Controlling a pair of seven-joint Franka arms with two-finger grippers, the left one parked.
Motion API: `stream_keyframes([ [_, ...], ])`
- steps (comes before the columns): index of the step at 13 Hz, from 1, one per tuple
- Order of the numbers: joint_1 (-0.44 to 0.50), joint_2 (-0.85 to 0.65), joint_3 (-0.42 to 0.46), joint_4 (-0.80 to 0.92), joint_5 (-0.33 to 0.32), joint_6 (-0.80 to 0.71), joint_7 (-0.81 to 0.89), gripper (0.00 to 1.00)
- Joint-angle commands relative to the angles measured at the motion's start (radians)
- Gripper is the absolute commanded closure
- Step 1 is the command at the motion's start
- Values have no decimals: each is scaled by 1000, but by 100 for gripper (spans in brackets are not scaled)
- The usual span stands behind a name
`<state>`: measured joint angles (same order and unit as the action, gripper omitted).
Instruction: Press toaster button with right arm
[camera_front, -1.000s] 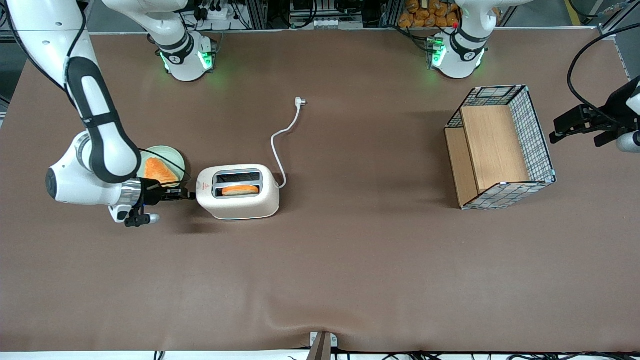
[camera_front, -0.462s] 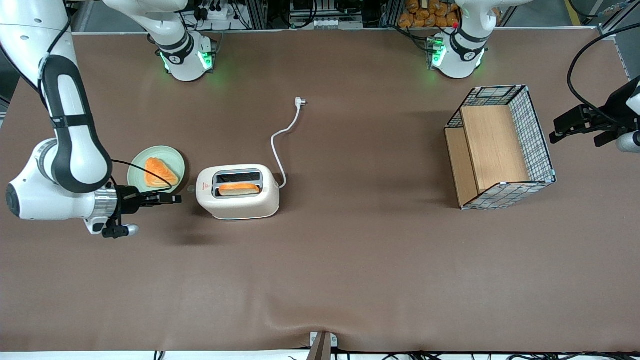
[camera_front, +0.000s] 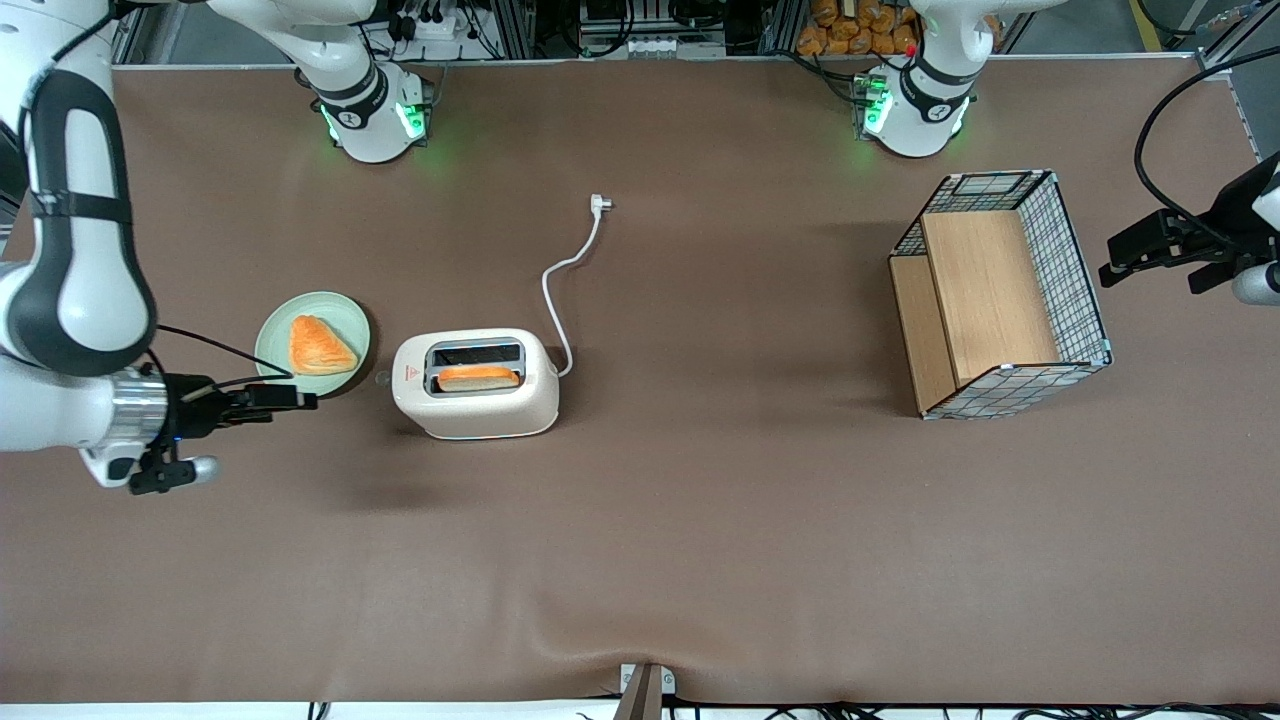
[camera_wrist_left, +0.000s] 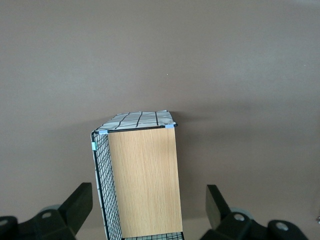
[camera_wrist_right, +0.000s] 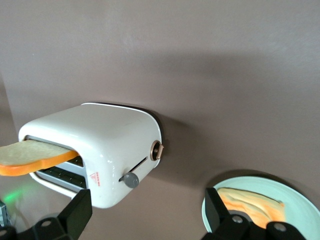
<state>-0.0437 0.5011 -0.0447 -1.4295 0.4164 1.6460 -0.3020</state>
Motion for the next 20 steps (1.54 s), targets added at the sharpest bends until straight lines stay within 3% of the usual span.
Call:
stream_keyframes([
  [1, -24, 19, 14, 119, -62, -86, 32, 0],
  [4, -41, 13, 14, 194, -80, -155, 32, 0],
  [6, -25, -34, 19, 215, -172, -167, 37, 0],
  [10, -24, -136, 20, 215, -188, -242, 353, 0],
  [13, -24, -246, 55, 204, -329, -250, 397, 0],
  [20, -30, -510, 55, -46, -350, -186, 425, 0],
])
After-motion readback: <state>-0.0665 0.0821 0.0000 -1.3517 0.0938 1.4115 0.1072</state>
